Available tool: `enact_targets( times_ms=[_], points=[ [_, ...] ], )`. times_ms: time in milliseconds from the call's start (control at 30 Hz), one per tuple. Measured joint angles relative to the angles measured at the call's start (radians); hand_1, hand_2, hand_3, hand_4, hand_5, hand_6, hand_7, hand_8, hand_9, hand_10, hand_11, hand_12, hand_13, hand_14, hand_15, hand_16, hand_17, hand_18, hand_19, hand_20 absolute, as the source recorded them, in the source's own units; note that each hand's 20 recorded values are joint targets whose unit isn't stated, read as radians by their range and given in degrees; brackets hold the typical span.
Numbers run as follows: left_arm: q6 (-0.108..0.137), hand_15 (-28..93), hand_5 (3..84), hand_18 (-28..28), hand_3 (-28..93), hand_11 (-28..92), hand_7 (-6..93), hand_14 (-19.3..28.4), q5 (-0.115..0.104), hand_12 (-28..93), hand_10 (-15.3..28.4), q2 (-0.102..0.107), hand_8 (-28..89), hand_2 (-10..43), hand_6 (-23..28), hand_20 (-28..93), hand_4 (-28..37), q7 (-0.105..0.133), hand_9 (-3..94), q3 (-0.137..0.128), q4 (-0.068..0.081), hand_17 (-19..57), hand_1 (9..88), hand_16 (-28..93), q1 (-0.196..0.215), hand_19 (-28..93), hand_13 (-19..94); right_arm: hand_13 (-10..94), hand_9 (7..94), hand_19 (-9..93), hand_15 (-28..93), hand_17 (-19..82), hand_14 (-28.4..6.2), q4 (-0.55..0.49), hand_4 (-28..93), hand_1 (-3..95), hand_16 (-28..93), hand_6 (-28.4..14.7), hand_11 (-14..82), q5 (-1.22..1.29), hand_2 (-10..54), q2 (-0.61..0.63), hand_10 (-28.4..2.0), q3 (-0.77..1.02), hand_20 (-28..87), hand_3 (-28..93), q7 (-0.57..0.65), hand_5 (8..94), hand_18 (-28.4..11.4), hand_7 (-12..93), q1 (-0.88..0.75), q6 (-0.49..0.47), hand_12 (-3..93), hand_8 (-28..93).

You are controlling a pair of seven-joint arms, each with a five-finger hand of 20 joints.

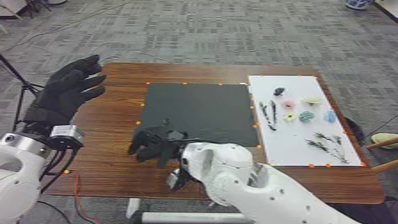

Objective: Arrange flowers

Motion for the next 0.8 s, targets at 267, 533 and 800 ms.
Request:
enact_targets(
  times_ms=[267,533,800],
  points=[
    [0.008,44,21.7,18.9,68,23,24.0,12.5,0.0,19,9.3,-0.015,-11,-6.1,1.3,10,-27.0,0.006,16.5,-0.029,-0.017,-10.3,26.6,-5,0.029,39,8,46,52.7,70,80,15,-16.1,-0.062,-13,50.7,45,0.5,62.0,-0.023,-4.0,0.074,-12.3,0.038,51,5,0.02,55.7,-21.4,18,-0.031,0.315,50.1,-12],
    [0.03,44,21.8,18.9,68,23,24.2,12.5,0.001,19,9.3,-0.044,-11,-6.0,1.4,10,-27.1,0.019,16.5,-0.081,-0.049,-10.3,26.6,-5,0.1,39,8,49,57.6,71,79,16,-15.8,-0.099,-28,32.1,42,-2.0,55.4,-0.121,-9.4,0.296,-14.1,0.373,51,59,0.271,57.0,-21.8,19,-0.247,0.482,43.3,-12],
    [0.041,44,21.8,18.7,68,22,24.0,12.6,0.001,19,9.3,-0.069,-11,-6.0,1.4,10,-27.3,0.023,16.4,-0.099,-0.064,-10.3,26.6,-6,0.145,39,8,44,53.0,69,79,14,-16.6,-0.1,-28,31.4,45,-1.8,58.1,-0.076,-9.5,0.509,-14.0,0.748,51,65,0.407,59.0,-22.0,22,-0.541,0.476,47.9,-12]
  ],
)
